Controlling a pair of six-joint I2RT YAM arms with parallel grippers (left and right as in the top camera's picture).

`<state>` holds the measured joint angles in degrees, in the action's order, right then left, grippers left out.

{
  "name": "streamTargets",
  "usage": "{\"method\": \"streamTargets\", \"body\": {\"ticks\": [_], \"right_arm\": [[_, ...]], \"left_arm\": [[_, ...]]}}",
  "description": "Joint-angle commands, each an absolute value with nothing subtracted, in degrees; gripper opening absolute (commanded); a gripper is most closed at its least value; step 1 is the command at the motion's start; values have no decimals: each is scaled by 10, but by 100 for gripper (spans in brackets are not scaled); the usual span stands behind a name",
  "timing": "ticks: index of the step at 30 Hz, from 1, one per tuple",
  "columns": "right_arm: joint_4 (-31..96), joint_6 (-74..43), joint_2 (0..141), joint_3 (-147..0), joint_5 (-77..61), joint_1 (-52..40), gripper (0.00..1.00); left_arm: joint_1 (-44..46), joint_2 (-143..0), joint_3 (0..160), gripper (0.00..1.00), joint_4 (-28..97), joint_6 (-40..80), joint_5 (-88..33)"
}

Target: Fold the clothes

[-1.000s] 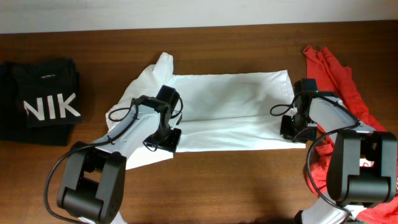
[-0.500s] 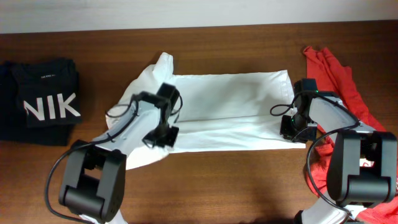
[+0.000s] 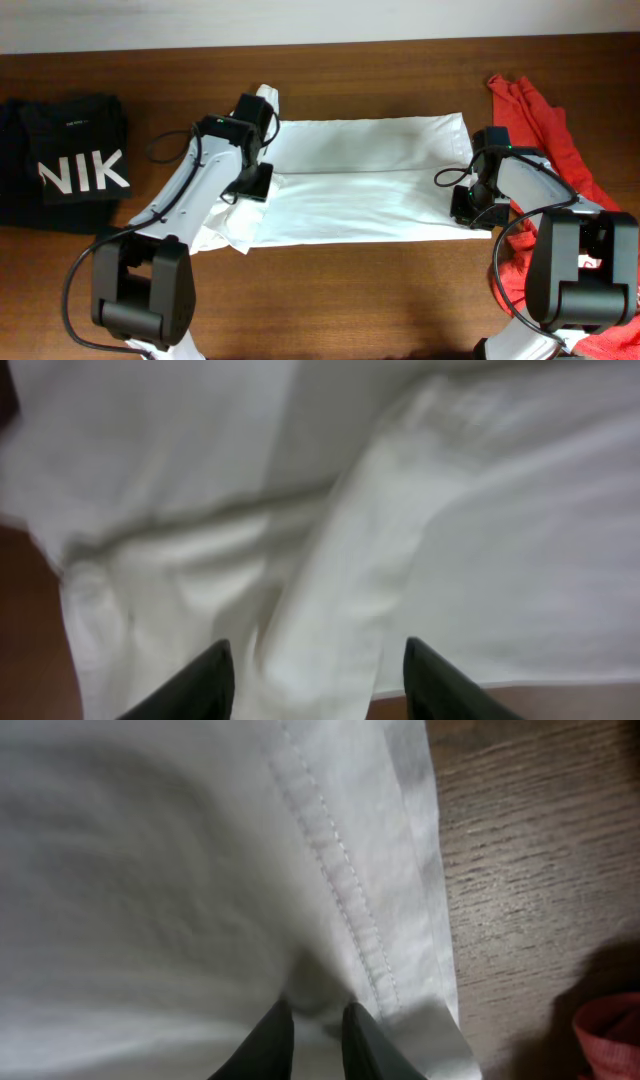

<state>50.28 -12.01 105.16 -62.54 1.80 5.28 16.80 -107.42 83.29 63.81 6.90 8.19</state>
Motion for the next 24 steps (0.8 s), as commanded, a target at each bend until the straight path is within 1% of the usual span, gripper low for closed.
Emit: {"method": "streamTargets", "body": {"ticks": [1, 4, 6, 9, 15, 17, 18, 19, 23, 24], "right_arm": [[506, -123, 1055, -620, 17, 57, 22], [508, -123, 1055, -620, 17, 57, 22], [508, -123, 1055, -620, 17, 57, 22], [508, -123, 1055, -620, 17, 57, 22], [510, -123, 1055, -620, 17, 57, 22], [510, -123, 1055, -620, 17, 57, 22], [510, -123, 1055, -620, 17, 57, 22], [510, -123, 1055, -620, 17, 57, 22], [512, -123, 1055, -620, 17, 57, 22], [512, -123, 1055, -620, 17, 57, 22]], "left_arm": [[117, -1079, 835, 51, 739, 160, 88], [83, -1079, 835, 50, 791, 171, 79], [62, -1079, 835, 50, 797, 171, 50], [36, -1079, 824, 50, 773, 171, -33], [36, -1080, 736, 50, 701, 200, -53], [36, -1080, 713, 48, 668, 199, -54], [36, -1080, 709, 42, 653, 199, -54], [36, -1080, 709, 31, 644, 199, -53], [36, -1080, 712, 0, 582, 199, -37], [36, -1080, 717, 0, 574, 199, -27]]}}
